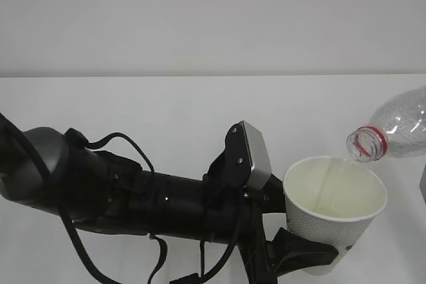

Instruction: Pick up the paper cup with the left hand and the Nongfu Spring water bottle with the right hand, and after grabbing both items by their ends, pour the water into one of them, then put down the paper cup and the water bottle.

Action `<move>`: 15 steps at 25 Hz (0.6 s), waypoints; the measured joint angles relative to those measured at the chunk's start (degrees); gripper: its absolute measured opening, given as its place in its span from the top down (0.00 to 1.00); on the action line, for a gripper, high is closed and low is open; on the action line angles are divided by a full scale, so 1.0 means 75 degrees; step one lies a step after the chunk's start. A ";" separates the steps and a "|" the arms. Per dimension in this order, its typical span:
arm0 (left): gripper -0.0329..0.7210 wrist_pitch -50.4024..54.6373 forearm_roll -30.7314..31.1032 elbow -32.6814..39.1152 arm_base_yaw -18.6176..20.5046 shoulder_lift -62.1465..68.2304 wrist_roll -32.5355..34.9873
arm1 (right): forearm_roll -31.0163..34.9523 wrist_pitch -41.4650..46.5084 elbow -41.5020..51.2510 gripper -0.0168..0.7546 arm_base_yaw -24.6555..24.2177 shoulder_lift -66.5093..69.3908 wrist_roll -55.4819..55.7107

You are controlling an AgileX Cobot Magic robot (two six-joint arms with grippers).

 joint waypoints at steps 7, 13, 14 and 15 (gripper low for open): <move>0.28 0.0000 0.0000 0.0000 0.0000 0.0000 0.0000 | 0.0000 0.0000 0.0000 0.35 0.0000 0.0000 0.0000; 0.28 0.0000 0.0000 0.0000 0.0000 0.0000 0.0000 | 0.0000 0.0000 0.0000 0.35 0.0000 0.0000 -0.0011; 0.28 0.0000 0.0000 0.0000 0.0000 0.0000 0.0000 | 0.0000 -0.0013 0.0000 0.35 0.0000 0.0000 -0.0011; 0.28 0.0000 0.0000 0.0000 0.0000 0.0000 0.0000 | 0.0000 -0.0013 0.0000 0.35 0.0000 0.0000 -0.0011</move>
